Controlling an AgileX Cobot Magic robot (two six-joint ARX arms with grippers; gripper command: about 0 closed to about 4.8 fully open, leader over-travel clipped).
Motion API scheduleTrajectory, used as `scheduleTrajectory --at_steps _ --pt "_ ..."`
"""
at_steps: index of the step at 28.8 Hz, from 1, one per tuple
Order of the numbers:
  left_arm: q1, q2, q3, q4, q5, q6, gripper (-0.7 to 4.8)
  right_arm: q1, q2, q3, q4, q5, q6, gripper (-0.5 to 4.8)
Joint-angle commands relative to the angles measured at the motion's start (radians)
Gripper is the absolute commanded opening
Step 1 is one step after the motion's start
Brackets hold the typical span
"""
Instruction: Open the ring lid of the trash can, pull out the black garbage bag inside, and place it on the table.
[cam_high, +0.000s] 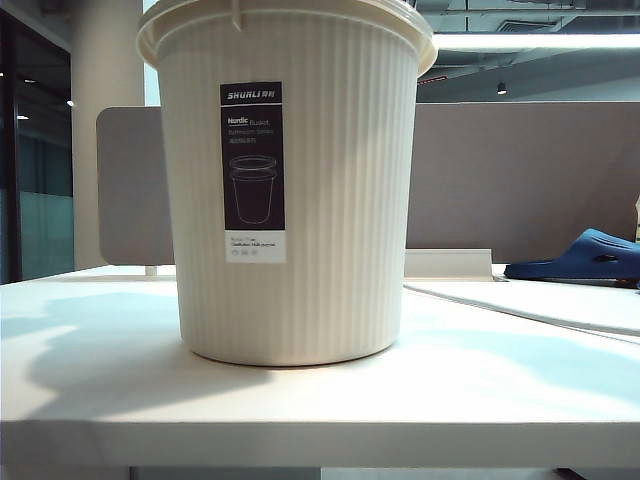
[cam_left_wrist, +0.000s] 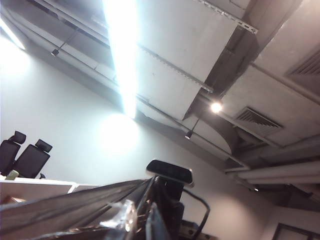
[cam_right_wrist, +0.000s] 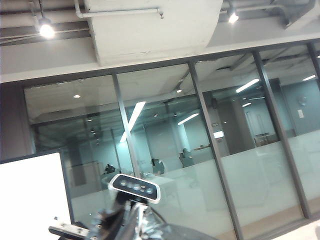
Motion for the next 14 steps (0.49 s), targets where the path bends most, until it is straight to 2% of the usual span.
scheduleTrajectory --at_steps 1,2,11,14 --pt "0.000 -0.006 0.005 0.014 0.031 0.002 1.17 -0.008 -0.006 0.030 0.002 0.008 0.002 -0.01" --pt "0.000 -0.006 0.005 0.014 0.038 0.001 1.67 -0.019 -0.006 0.042 0.000 0.007 0.002 -0.01" --pt "0.029 -0.014 0.006 0.028 0.170 0.012 1.67 -0.082 -0.006 0.140 -0.032 0.009 0.023 -0.01" --pt "0.047 -0.018 0.006 0.029 0.219 0.013 1.67 -0.145 -0.007 0.171 -0.047 0.005 0.035 -0.01"
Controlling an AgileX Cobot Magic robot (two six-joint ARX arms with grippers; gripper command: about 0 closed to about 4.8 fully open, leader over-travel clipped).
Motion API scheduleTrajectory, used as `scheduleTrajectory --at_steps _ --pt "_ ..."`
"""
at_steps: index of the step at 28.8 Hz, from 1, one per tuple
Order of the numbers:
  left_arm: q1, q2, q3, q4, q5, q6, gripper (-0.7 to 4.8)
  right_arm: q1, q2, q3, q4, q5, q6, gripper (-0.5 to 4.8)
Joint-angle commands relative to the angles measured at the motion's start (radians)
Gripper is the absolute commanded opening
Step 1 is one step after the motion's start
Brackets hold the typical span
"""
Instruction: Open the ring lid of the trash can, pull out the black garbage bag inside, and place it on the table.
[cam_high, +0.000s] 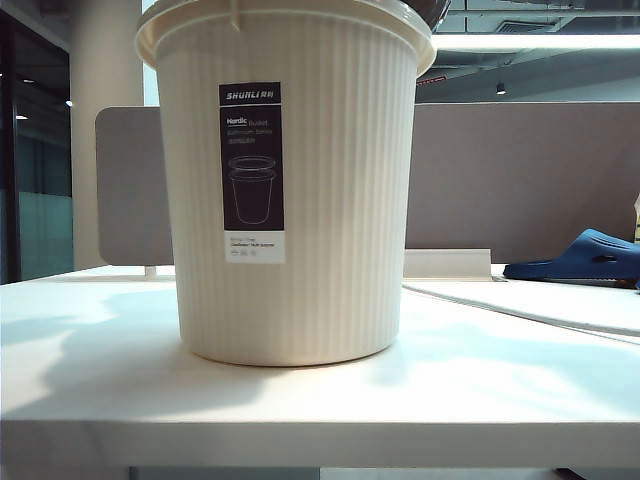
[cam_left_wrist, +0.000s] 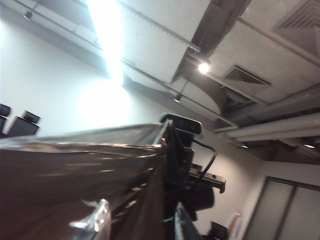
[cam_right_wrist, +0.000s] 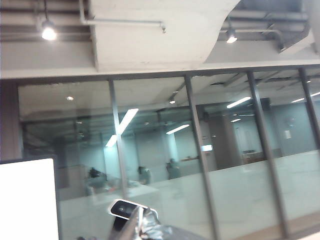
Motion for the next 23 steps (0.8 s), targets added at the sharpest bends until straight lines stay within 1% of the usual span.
scheduleTrajectory --at_steps 1,2,3,6,7,9,10,11,13,15,17,20,23 --pt "0.030 -0.020 0.006 0.019 0.063 0.004 1.67 -0.041 -0.005 0.040 -0.007 0.017 0.014 -0.01" --pt "0.063 -0.026 0.006 0.018 0.089 0.004 1.67 -0.041 -0.005 0.053 -0.008 0.021 0.014 -0.01" --pt "0.075 -0.028 0.006 0.017 0.104 0.004 1.67 -0.045 -0.003 0.057 -0.006 0.023 0.014 -0.01" --pt "0.078 -0.030 0.005 0.011 0.133 0.000 1.67 -0.125 -0.003 0.082 -0.010 0.021 0.036 -0.01" --pt "0.081 -0.033 0.006 0.011 0.140 0.000 1.67 -0.126 -0.002 0.089 -0.011 0.021 0.037 -0.01" --pt "0.087 -0.040 0.006 0.014 0.139 0.001 1.67 -0.133 0.001 0.093 -0.010 0.020 0.054 -0.01" --pt "0.087 -0.040 0.006 0.016 0.140 0.001 1.70 -0.158 0.001 0.093 -0.010 0.020 0.062 -0.01" --pt "0.087 -0.040 0.005 0.013 0.140 0.001 1.86 -0.180 0.001 0.093 -0.010 0.020 0.063 -0.01" --pt "0.087 -0.040 0.005 0.003 0.145 0.020 1.86 -0.189 0.002 0.104 -0.010 0.021 0.068 -0.01" --pt "0.093 -0.044 0.005 0.003 0.148 0.021 1.86 -0.195 0.002 0.105 -0.009 0.028 0.067 -0.01" --pt "0.093 -0.044 0.005 0.003 0.154 0.021 1.86 -0.225 0.002 0.114 -0.010 0.028 0.068 -0.01" --pt "0.093 -0.044 0.005 0.002 0.158 0.039 1.85 -0.234 0.002 0.131 -0.008 0.051 0.067 -0.01" --pt "0.093 -0.044 0.005 -0.018 0.158 0.046 1.85 -0.286 0.001 0.151 -0.010 0.059 0.072 -0.01"
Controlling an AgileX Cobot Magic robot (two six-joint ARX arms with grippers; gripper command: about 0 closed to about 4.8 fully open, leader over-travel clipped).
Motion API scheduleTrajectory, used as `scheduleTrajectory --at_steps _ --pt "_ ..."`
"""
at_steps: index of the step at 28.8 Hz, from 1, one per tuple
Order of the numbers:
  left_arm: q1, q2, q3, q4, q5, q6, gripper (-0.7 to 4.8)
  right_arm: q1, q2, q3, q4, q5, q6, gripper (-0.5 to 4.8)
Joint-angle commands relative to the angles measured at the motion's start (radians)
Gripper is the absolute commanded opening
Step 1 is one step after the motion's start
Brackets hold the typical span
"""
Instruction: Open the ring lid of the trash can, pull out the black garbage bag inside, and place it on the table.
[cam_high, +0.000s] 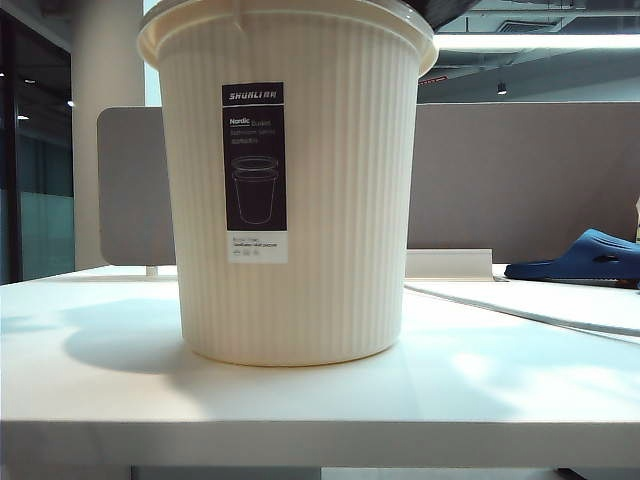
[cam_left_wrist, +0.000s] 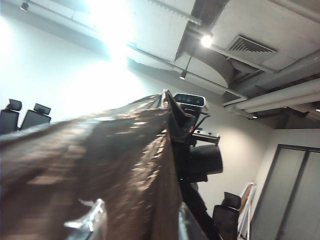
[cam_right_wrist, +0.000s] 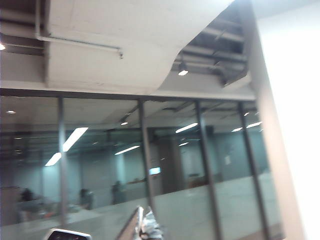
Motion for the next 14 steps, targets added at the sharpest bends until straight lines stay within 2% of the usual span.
scheduleTrajectory --at_steps 1,5,14 --pt "0.001 -0.006 0.005 -0.015 0.006 0.012 1.85 -0.035 -0.007 0.025 0.018 0.031 0.016 -0.01" --pt "0.001 -0.006 0.005 -0.021 0.013 0.012 1.85 -0.094 -0.008 0.031 0.021 0.038 0.025 -0.01" --pt "0.001 -0.006 0.005 -0.055 0.047 0.013 1.85 -0.145 -0.007 0.031 0.024 0.041 0.043 -0.01"
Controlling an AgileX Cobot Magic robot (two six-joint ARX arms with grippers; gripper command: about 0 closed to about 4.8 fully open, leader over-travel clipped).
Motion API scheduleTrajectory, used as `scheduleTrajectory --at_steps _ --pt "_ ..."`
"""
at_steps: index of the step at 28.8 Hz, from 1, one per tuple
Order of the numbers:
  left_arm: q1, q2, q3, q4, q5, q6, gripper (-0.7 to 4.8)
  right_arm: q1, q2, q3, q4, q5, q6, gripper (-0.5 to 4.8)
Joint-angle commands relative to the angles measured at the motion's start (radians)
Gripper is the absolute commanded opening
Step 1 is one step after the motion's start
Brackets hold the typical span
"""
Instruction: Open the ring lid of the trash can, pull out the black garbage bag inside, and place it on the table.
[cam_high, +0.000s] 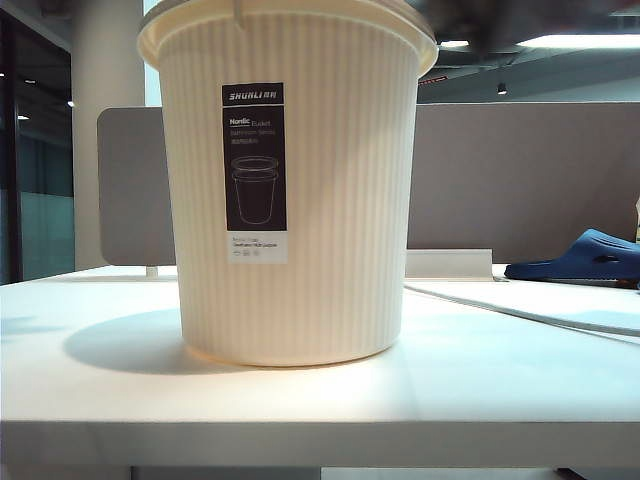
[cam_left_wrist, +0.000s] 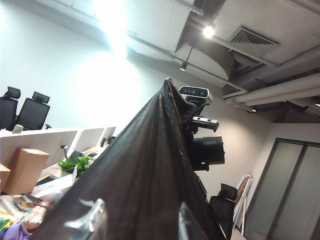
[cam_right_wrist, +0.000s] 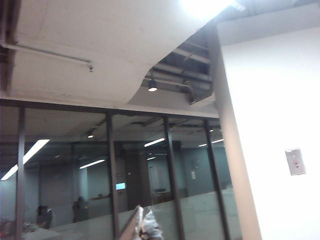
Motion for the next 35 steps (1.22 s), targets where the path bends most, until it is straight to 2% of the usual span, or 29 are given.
scheduleTrajectory --at_steps 1,14,23,28,35 --pt "0.001 -0.006 0.005 -0.021 0.022 0.013 1.85 -0.009 -0.005 0.007 0.016 0.011 0.008 -0.01" --pt "-0.001 -0.006 0.003 -0.102 0.069 0.089 1.85 -0.009 0.034 0.006 0.007 -0.021 -0.021 -0.01" --pt "-0.002 -0.006 0.003 -0.124 0.098 0.102 1.84 -0.009 0.058 0.004 -0.089 -0.055 -0.130 -0.01" --pt "-0.002 -0.008 0.003 -0.190 0.116 0.158 1.84 -0.009 0.066 0.004 -0.145 -0.076 -0.212 -0.01" --pt "-0.002 -0.008 0.003 -0.352 0.114 0.297 1.84 -0.009 0.069 0.004 -0.285 -0.082 -0.364 -0.01"
